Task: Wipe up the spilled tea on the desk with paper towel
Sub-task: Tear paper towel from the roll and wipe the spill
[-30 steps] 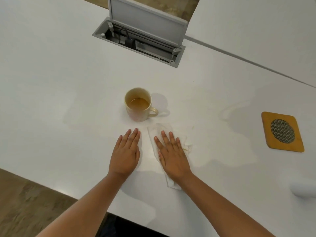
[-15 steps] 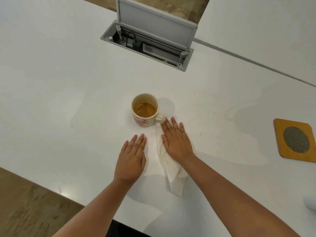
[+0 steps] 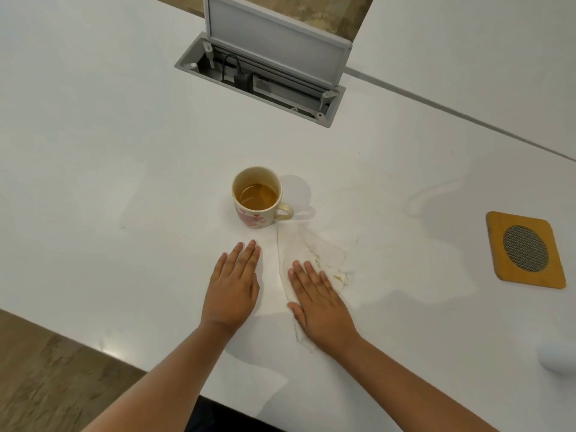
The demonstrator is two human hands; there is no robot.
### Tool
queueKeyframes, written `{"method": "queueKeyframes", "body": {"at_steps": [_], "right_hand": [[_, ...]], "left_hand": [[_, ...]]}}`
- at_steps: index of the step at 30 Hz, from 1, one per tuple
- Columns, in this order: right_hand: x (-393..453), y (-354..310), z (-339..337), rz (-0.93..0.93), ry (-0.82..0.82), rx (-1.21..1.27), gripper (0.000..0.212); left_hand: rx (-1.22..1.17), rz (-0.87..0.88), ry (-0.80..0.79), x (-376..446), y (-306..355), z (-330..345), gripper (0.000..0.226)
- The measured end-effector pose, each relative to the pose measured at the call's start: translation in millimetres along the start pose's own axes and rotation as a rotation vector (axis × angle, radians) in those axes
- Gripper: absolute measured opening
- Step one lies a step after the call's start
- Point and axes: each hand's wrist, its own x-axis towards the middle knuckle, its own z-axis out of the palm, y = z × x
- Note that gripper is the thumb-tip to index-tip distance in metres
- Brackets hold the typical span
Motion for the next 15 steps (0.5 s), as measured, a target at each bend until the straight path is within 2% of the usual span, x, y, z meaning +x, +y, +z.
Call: {"method": "queueKeyframes", "body": {"at_steps": [3, 11, 15], "right_hand": [[35, 6, -11, 0.133, 0.006, -0.008, 0.054], [102, 53, -34, 0.22, 0.062, 0.012, 0.066], [89, 104, -41, 0.458, 0.12, 0.041, 0.069]], "left_hand": [[0.015, 0.002, 0.006, 0, 1, 0, 0.051], [0.019, 0.017, 0.017, -1, -1, 0, 0.051], [0.012, 0.015, 0.021, -1, -2, 0, 0.051]]}}
